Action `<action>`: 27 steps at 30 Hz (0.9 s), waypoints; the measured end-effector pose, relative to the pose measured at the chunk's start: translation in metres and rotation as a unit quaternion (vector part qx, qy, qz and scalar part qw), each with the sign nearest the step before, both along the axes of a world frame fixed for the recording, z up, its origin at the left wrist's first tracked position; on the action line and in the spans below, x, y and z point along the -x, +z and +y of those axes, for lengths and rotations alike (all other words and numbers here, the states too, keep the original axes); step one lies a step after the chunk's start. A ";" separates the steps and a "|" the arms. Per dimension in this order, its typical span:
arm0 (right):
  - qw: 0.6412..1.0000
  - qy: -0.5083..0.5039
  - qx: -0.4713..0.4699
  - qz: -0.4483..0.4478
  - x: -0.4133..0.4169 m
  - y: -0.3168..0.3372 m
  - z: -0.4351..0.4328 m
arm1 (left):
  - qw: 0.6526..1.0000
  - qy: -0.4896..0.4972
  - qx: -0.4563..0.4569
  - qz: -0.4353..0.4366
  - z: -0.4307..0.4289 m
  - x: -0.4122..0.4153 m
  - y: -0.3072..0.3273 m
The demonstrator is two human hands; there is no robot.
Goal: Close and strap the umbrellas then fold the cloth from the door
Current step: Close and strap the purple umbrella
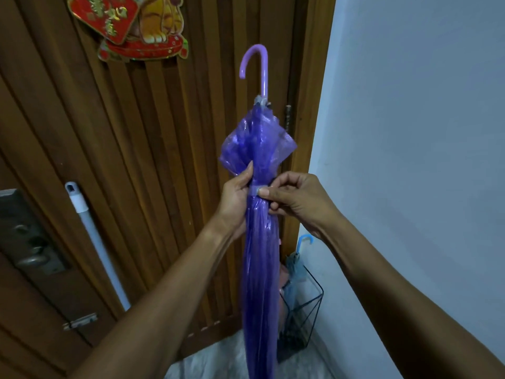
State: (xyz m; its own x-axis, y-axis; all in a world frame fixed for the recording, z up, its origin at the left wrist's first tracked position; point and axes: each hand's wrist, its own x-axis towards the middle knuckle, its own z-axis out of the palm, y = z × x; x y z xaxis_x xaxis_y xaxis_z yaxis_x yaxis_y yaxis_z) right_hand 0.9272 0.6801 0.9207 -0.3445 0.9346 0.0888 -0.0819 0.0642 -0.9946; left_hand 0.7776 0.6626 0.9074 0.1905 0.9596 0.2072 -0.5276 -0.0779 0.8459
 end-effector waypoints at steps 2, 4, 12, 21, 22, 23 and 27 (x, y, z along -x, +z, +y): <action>1.000 -0.002 0.004 0.015 0.002 0.000 0.016 | 0.999 -0.036 0.008 -0.013 0.020 0.006 0.000; 1.000 0.015 0.017 0.003 -0.001 0.000 0.034 | 0.998 -0.062 0.001 0.002 0.037 0.009 -0.002; 0.983 -0.116 -0.112 -0.091 -0.018 -0.026 0.071 | 0.993 -0.060 -0.034 0.093 0.112 -0.009 -0.022; 0.955 -0.198 -0.086 -0.203 -0.066 -0.087 0.146 | 0.959 -0.019 -0.051 0.277 0.181 -0.038 -0.062; 0.954 -0.192 -0.078 -0.215 -0.070 -0.095 0.155 | 0.960 -0.021 -0.038 0.276 0.190 -0.042 -0.072; 0.952 -0.187 -0.070 -0.230 -0.075 -0.104 0.166 | 0.961 -0.020 -0.027 0.275 0.198 -0.046 -0.081; 0.935 -0.169 -0.043 -0.307 -0.092 -0.147 0.210 | 0.949 0.002 0.022 0.313 0.235 -0.065 -0.120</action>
